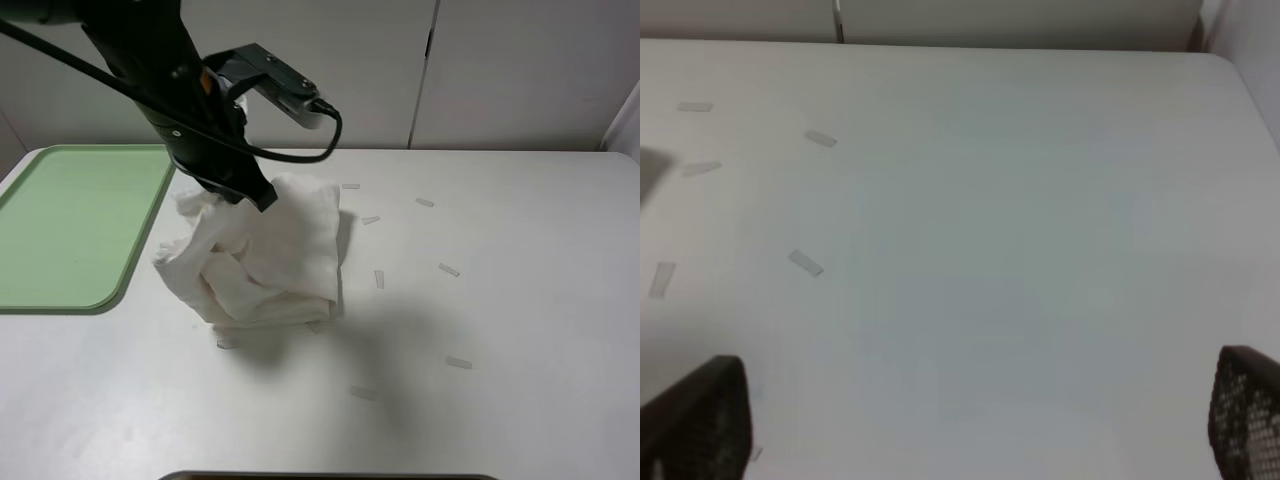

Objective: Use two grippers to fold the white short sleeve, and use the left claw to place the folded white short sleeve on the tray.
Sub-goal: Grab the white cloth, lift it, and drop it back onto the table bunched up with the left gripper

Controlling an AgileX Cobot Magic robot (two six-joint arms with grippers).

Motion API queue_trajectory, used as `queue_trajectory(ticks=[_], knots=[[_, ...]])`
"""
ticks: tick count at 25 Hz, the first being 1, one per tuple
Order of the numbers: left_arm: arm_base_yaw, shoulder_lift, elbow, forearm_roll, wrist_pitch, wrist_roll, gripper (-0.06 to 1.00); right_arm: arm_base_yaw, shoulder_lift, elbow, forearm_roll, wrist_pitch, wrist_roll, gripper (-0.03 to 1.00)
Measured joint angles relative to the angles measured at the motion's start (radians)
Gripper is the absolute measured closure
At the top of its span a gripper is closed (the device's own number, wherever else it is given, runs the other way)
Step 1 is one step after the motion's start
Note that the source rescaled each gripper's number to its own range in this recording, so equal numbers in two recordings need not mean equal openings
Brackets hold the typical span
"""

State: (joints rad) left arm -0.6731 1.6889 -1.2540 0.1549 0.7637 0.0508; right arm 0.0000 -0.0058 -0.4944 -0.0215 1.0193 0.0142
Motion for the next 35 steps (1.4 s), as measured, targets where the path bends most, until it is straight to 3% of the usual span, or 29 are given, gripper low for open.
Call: queue_trajectory(ticks=[6, 14, 26, 30, 32, 33, 34, 35], knots=[[-0.109, 0.114, 0.0, -0.021, -0.162, 0.031, 0.93, 0.0, 0.0, 0.0, 0.0, 0.0, 0.0, -0.03], [-0.179, 0.276, 0.0, -0.023, -0.28, 0.031, 0.93, 0.0, 0.0, 0.0, 0.0, 0.0, 0.0, -0.03], [-0.182, 0.372, 0.0, -0.026, -0.401, 0.024, 0.93, 0.0, 0.0, 0.0, 0.0, 0.0, 0.0, -0.03], [-0.182, 0.359, -0.023, -0.027, -0.391, 0.021, 0.93, 0.0, 0.0, 0.0, 0.0, 0.0, 0.0, -0.03], [-0.182, 0.341, -0.049, -0.028, -0.366, 0.008, 0.91, 0.0, 0.0, 0.0, 0.0, 0.0, 0.0, -0.03], [-0.182, 0.32, -0.072, -0.028, -0.346, -0.003, 0.86, 0.0, 0.0, 0.0, 0.0, 0.0, 0.0, -0.03], [-0.183, 0.296, -0.098, -0.027, -0.335, -0.008, 0.74, 0.0, 0.0, 0.0, 0.0, 0.0, 0.0, -0.03], [-0.183, 0.296, -0.098, -0.027, -0.335, -0.008, 0.74, 0.0, 0.0, 0.0, 0.0, 0.0, 0.0, -0.03]])
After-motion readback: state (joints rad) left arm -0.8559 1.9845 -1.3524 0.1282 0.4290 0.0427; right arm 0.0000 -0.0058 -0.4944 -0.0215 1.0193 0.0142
